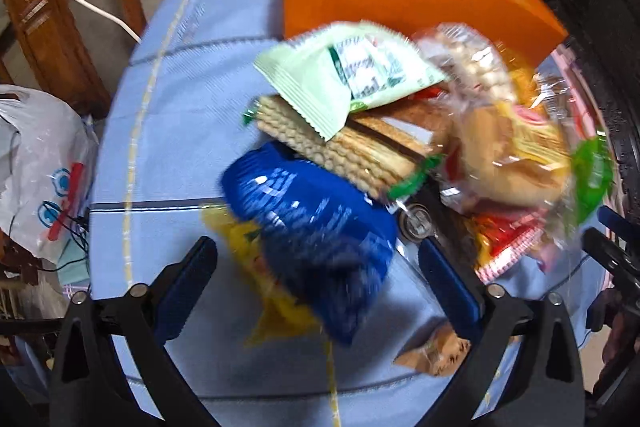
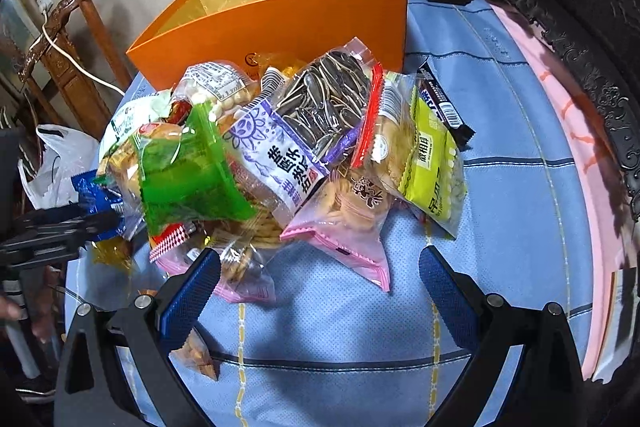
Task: Organize snacks
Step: 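Grasp the blue snack bag with the left tool while the right tool grasps the pink cookie bag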
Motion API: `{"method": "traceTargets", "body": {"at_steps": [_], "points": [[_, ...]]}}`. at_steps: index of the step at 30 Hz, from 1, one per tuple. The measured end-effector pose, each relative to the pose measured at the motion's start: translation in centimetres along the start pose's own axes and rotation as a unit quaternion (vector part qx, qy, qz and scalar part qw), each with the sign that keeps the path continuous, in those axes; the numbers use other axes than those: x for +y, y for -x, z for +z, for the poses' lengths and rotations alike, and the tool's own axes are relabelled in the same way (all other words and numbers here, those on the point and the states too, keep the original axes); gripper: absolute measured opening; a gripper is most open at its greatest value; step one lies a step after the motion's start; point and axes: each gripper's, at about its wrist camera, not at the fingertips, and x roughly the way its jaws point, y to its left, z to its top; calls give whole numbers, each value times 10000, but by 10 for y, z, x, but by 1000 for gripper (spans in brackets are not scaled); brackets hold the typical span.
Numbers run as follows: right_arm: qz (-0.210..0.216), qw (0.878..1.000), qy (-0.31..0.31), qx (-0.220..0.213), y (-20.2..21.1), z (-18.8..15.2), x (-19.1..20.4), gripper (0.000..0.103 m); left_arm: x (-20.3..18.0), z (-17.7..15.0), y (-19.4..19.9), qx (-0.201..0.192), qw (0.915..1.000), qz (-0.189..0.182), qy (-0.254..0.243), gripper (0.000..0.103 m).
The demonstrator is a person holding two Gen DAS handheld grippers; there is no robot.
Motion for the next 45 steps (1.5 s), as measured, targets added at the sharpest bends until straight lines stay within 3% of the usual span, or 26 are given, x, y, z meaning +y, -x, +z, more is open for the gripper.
{"method": "traceTargets", "body": {"at_steps": [5, 8, 10, 15, 25, 30, 32, 33, 34, 41, 42, 43, 44, 45], "points": [[-50, 9999, -83, 77, -3, 1, -4, 99, -5, 18, -19, 38, 9996, 142, -244, 69], [-88, 9997, -178, 109, -4, 2, -10, 99, 8, 20, -12, -55, 9997, -197, 101, 51], [-98, 9996, -230, 102, -2, 2, -15, 99, 20, 16, -1, -146, 9980, -497, 360, 50], [-87, 9993, -337, 107, 3, 2, -27, 99, 36, -3, 34, -385, 9962, -625, 473, 50], [-146, 9994, -302, 92, 10, -10, -54, 99, 16, -28, 62, -594, 9961, -629, 188, 50], [-40, 9997, -123, 191, -6, -12, -41, 99, 9, -32, 67, -604, 9962, -610, 130, 50], [-197, 9993, 143, 294, -19, -10, -31, 83, 10, -35, 67, -577, 9964, -605, 146, 50], [-389, 9977, 405, 391, -27, -8, -24, 68, 9, -36, 68, -568, 9966, -583, 149, 50], [-593, 9951, 667, 427, -34, -6, -18, 62, 9, -37, 69, -567, 9967, -566, 149, 50], [-687, 9904, 1147, 361, -65, 18, 4, 62, 5, -40, 70, -540, 9974, -429, 206, 50], [-752, 9886, 1242, 388, -72, 21, 4, 58, 4, -40, 68, -511, 9975, -430, 229, 50], [-929, 9861, 1319, 394, -77, 23, 3, 40, 4, -40, 66, -470, 9976, -426, 268, 50], [-965, 9859, 1310, 390, -76, 25, 1, 37, 3, -40, 65, -447, 9977, -416, 287, 50], [-711, 9899, 1139, 454, -71, 29, -6, 35, 2, -40, 63, -431, 9978, -398, 301, 50]]}}
